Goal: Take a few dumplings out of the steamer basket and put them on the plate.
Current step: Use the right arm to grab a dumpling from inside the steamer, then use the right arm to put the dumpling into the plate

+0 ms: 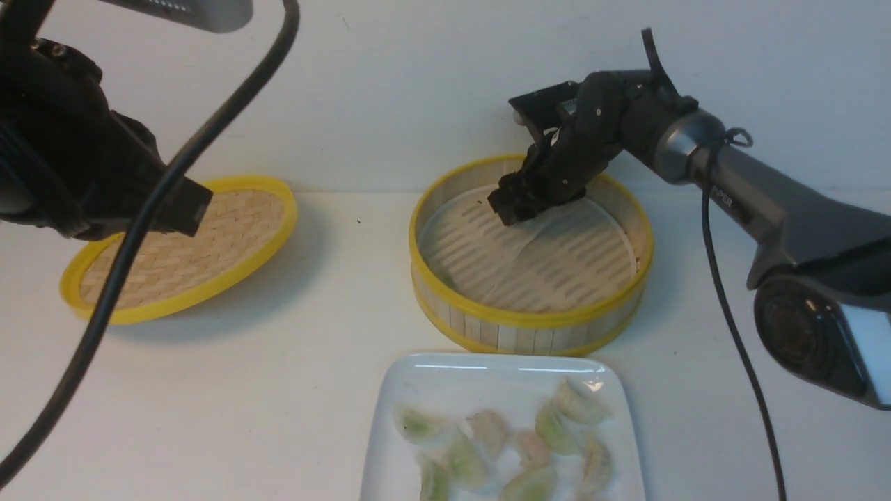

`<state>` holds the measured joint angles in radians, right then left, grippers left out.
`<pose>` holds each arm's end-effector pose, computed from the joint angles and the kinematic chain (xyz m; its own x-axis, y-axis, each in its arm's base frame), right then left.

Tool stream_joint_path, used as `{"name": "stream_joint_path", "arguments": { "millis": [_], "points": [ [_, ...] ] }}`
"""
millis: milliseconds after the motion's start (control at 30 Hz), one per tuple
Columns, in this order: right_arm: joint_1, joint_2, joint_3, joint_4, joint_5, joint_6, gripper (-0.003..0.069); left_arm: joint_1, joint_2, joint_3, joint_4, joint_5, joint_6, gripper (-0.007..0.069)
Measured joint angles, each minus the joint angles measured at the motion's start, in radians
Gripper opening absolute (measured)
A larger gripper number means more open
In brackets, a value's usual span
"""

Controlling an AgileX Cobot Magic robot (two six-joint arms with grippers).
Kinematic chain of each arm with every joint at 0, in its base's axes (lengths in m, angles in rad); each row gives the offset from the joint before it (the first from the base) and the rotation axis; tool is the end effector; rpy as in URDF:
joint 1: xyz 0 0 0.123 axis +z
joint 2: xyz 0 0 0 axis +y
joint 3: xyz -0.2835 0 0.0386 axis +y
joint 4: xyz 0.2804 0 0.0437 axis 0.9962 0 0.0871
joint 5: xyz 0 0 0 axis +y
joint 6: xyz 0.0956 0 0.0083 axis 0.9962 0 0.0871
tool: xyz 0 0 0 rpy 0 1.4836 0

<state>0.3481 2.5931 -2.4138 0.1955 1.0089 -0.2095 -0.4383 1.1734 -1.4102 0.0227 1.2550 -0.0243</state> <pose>0.5485 0.2158 0.1468 -0.7874 -0.3951 -0.4731 -0.4923 0.8650 0.0972 0.2231 -0.1023 0.4306 -0.7334 0.3247 -0.5973 0.4000 0.9165 0.0070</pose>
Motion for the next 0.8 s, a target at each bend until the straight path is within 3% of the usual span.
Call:
{"name": "stream_joint_path", "arguments": {
  "millis": [100, 267, 467, 700, 800],
  "points": [
    [0.002, 0.001, -0.019, -0.001, 0.04, 0.002, 0.0178, 0.0, -0.003, 0.0, 0.009, 0.0, 0.0, -0.0006],
    [0.002, -0.058, -0.113, -0.016, 0.225, 0.004, 0.0198, 0.0, -0.003, 0.001, 0.028, 0.0, 0.0, -0.0006],
    [0.002, -0.3, -0.058, 0.001, 0.236, 0.062, 0.0199, 0.0, -0.003, 0.001, 0.05, 0.001, 0.0, -0.0006],
    [0.067, -0.77, 0.653, 0.077, 0.223, -0.028, 0.0199, 0.0, -0.003, 0.001, 0.054, 0.001, 0.0, -0.0006],
    [0.124, -0.855, 0.917, 0.117, 0.096, -0.085, 0.0199, 0.0, -0.003, 0.01, 0.054, 0.001, 0.0, -0.0006]
  ]
}}
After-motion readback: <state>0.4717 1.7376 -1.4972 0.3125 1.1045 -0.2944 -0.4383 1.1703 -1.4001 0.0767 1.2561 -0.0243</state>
